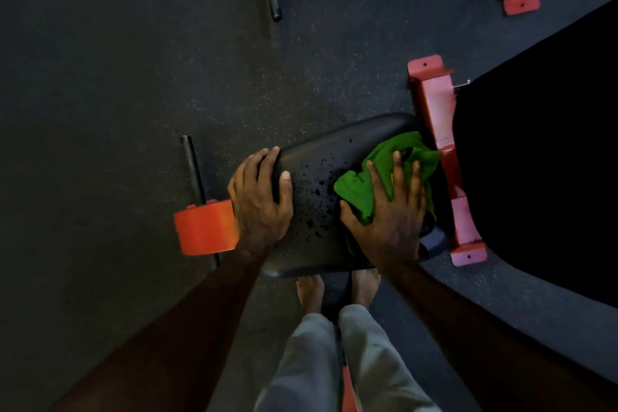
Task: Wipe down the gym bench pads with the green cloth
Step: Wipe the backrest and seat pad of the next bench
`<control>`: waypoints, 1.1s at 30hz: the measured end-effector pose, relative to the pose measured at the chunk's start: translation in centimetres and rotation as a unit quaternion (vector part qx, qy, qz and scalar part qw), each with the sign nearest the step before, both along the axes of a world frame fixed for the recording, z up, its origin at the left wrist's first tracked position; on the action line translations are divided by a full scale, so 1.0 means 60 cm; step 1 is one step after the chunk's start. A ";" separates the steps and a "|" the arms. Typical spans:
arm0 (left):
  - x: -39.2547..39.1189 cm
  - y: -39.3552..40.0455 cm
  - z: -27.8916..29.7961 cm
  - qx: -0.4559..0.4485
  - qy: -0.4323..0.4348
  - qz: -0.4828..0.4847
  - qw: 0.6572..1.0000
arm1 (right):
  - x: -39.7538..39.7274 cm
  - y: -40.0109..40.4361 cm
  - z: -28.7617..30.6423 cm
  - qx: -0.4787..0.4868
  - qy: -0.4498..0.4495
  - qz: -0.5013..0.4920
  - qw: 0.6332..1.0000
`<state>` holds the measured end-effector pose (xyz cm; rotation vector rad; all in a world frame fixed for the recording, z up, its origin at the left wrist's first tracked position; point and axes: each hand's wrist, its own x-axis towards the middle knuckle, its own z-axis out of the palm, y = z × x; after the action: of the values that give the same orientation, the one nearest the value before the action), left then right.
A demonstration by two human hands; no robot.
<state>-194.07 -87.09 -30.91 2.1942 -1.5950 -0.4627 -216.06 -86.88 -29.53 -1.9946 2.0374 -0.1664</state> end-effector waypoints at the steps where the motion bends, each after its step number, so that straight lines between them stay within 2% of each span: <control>1: -0.001 0.000 0.000 0.000 -0.003 0.002 1.000 | -0.001 0.001 0.000 0.000 -0.002 -0.001 1.000; 16: 0.000 -0.005 0.002 0.033 0.001 -0.016 0.999 | 0.011 -0.004 -0.008 -0.057 0.005 -0.022 0.998; 20: 0.004 -0.002 0.003 0.035 0.017 -0.025 0.999 | 0.008 -0.004 -0.007 -0.082 -0.029 -0.024 0.996; 22: 0.006 0.001 0.004 0.031 0.028 -0.028 0.999 | 0.005 -0.004 -0.003 -0.100 -0.056 -0.051 0.992; 24: 0.004 0.000 0.003 0.030 0.031 -0.024 0.999 | 0.005 0.009 0.008 -0.100 -0.067 -0.120 0.985; 26: 0.003 -0.001 0.000 0.028 0.034 -0.024 0.999 | 0.019 0.044 0.016 -0.072 -0.056 -0.207 0.974; 28: 0.001 0.000 -0.001 0.020 0.029 -0.024 0.999 | 0.041 0.072 0.016 -0.037 -0.023 -0.245 0.969; 33: 0.000 0.002 0.003 0.015 0.025 -0.030 0.999 | 0.007 0.077 0.005 -0.008 0.021 -0.134 0.991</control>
<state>-194.07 -86.99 -30.70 2.1426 -1.6416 -0.5586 -215.62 -82.29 -29.20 -1.7386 2.3318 -0.1957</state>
